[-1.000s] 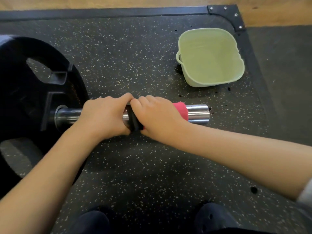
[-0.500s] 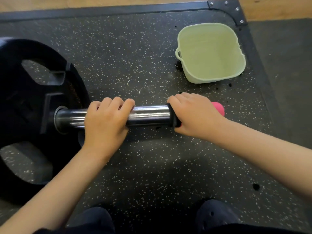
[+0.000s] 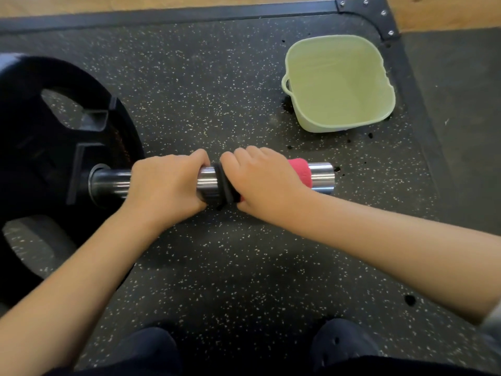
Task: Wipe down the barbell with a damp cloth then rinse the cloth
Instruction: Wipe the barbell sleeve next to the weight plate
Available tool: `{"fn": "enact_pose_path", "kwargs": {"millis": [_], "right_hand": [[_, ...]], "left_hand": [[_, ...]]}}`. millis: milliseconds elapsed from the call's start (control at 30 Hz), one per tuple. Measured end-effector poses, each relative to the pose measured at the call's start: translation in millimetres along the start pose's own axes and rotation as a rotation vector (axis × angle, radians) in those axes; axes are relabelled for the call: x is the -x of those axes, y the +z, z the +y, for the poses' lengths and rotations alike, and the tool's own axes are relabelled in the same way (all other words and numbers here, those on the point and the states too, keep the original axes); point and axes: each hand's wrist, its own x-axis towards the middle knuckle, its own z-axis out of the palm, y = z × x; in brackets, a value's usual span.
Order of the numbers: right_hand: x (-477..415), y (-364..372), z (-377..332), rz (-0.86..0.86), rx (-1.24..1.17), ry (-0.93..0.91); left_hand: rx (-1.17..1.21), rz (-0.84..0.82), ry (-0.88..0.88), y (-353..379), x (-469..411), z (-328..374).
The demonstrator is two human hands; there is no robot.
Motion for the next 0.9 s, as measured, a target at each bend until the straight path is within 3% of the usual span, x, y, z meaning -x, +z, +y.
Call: {"fn": "enact_pose_path", "kwargs": {"millis": [100,200,333,633,800,900], "right_hand": [[16,-7,16,-0.071,-0.035,0.063],[26,-15,36,-0.255,-0.123,0.131],[25,-21,47,-0.412,-0.1,0.104],[-11,-12,-11,-0.074,-0.067,0.01],[-47,-3,-46,0.02,0.006,-0.078],[-52,-6,-48,0.029,0.011,-0.111]], "left_hand": [[-0.048,0.205,0.059,19,10,1],[-0.098,0.403,0.077,34,19,0],[-0.135,0.453,0.022,41,26,6],[0.076,0.328,0.121,27,22,2],[0.224,0.262,-0.044,23,33,-8],[0.245,0.189,-0.045,16,44,-9]]}}
